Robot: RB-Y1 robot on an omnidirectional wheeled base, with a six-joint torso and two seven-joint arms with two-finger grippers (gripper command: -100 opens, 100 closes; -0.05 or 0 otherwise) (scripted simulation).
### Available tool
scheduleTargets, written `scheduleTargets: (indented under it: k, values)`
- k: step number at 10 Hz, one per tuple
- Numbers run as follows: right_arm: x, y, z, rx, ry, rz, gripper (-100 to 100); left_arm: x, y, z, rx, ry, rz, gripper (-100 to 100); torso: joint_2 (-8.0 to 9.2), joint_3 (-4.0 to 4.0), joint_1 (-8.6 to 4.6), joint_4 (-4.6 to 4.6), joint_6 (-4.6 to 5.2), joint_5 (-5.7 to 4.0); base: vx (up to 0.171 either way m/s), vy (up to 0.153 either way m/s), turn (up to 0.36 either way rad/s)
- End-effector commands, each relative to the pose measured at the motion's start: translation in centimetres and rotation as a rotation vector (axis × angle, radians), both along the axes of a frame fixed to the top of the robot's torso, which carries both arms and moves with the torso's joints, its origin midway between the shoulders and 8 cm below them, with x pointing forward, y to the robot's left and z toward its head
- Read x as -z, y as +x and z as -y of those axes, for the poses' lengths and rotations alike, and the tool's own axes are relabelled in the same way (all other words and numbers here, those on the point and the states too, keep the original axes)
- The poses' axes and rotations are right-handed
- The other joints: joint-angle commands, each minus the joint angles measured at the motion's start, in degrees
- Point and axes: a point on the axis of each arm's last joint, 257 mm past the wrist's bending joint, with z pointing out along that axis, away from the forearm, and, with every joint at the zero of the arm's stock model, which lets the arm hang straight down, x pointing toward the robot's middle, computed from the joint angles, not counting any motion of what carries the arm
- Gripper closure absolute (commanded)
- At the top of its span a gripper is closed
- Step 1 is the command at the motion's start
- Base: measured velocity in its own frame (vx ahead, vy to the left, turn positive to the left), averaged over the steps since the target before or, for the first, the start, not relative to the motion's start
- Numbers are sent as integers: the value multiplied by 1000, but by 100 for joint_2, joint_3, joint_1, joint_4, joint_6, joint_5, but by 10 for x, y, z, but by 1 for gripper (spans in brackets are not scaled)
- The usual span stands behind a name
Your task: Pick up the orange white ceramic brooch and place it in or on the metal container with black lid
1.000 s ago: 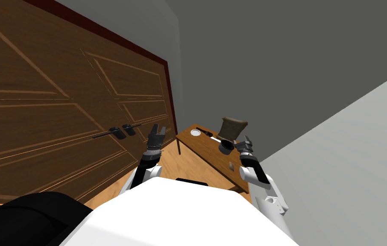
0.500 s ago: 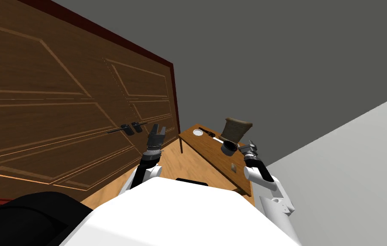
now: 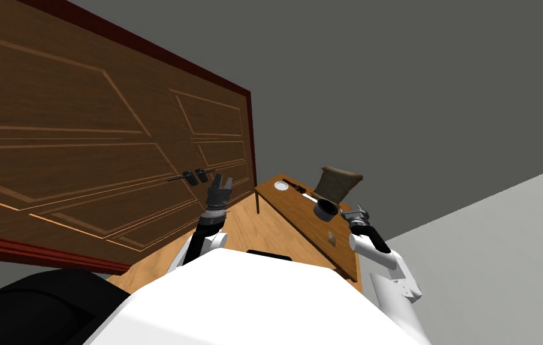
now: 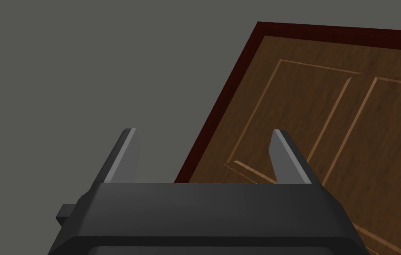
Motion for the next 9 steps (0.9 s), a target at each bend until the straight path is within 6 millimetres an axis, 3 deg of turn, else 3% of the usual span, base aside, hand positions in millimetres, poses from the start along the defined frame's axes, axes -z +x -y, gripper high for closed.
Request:
scheduleTargets:
  k: [1, 2, 3, 4, 5, 6, 7, 8, 9]
  values:
    - [18, -4, 15, 41, 60, -36, -100, 0, 0, 0, 0, 0, 0, 0, 0, 0, 0, 0, 0, 0, -24, -11, 103]
    - [22, -6, 15, 44, 68, -51, -100, 0, 0, 0, 0, 0, 0, 0, -2, -1, 1, 0, 1, 0, -8, -5, 0]
    - [32, -14, 37, 102, 129, -61, -100, 0, 0, 0, 0, 0, 0, 0, -5, -3, 4, -1, 3, 1, -11, -2, 118]
    - [43, -18, 38, 112, 146, -91, -100, 0, 0, 0, 0, 0, 0, 0, -7, -4, 4, -1, -1, 2, -12, -8, 129]
    - [55, -29, 59, 173, 211, -106, -100, 0, 0, 0, 0, 0, 0, 0, -7, -4, 2, -1, 1, 0, -15, -11, 175]
    - [64, -32, 60, 182, 225, -128, -100, 0, 0, 0, 0, 0, 0, 0, -6, -3, 0, -1, 0, -1, -13, -13, 64]
    - [74, -44, 78, 242, 287, -133, -100, 0, 0, 0, 0, 0, 0, 0, -6, -3, 1, -1, 3, 0, -12, -8, 137]
    - [86, -49, 79, 254, 304, -162, -100, 0, 0, 0, 0, 0, 0, 0, -6, -4, 2, -1, 0, 0, -7, -8, 95]
    - [92, -60, 95, 311, 361, -158, -100, 0, 0, 0, 0, 0, 0, 0, -7, -4, 2, -1, 3, 0, -2, -10, 120]
